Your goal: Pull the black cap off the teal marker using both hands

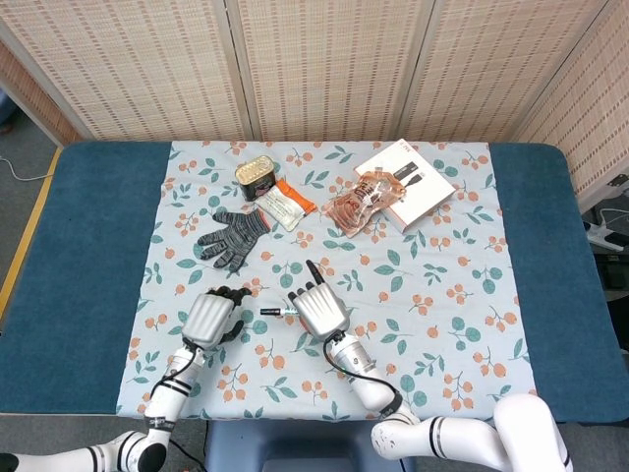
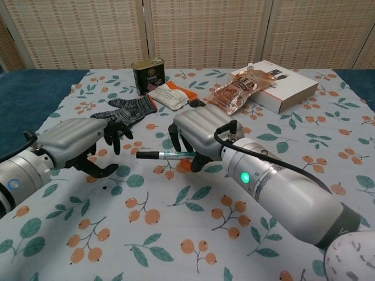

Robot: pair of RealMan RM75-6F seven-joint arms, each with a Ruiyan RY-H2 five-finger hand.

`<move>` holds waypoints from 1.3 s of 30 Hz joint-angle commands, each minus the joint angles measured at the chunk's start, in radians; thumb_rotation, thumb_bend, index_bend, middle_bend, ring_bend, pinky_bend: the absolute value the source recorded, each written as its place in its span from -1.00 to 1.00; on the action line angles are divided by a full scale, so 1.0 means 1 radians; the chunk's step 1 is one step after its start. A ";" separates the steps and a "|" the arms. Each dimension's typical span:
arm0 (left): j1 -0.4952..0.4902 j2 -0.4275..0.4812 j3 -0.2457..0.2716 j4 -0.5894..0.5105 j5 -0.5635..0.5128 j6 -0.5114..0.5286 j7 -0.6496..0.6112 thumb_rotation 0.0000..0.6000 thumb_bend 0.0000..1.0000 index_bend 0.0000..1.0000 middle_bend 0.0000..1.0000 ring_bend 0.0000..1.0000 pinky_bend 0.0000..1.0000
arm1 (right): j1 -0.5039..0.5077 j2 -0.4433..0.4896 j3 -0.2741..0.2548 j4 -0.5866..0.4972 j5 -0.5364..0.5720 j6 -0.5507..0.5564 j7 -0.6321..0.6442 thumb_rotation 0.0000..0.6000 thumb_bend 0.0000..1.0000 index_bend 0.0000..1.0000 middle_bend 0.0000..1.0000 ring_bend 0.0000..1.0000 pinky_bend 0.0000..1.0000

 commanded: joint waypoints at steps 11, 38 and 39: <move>-0.045 -0.099 -0.005 0.087 0.059 0.061 -0.051 1.00 -0.29 -0.25 -0.03 -0.33 -0.07 | 0.010 -0.012 0.000 0.021 0.002 0.005 0.015 1.00 -0.26 0.92 0.64 -0.04 -1.00; -0.059 -0.108 0.001 0.110 0.065 0.073 -0.079 1.00 -0.29 -0.07 0.15 -0.23 -0.06 | 0.012 -0.032 0.000 0.034 0.010 0.018 0.035 1.00 -0.26 0.92 0.64 -0.02 -1.00; -0.059 -0.108 0.001 0.111 0.067 0.074 -0.080 1.00 -0.29 -0.06 0.15 -0.23 -0.06 | 0.012 -0.031 0.002 0.033 0.011 0.019 0.035 1.00 -0.26 0.92 0.64 -0.02 -1.00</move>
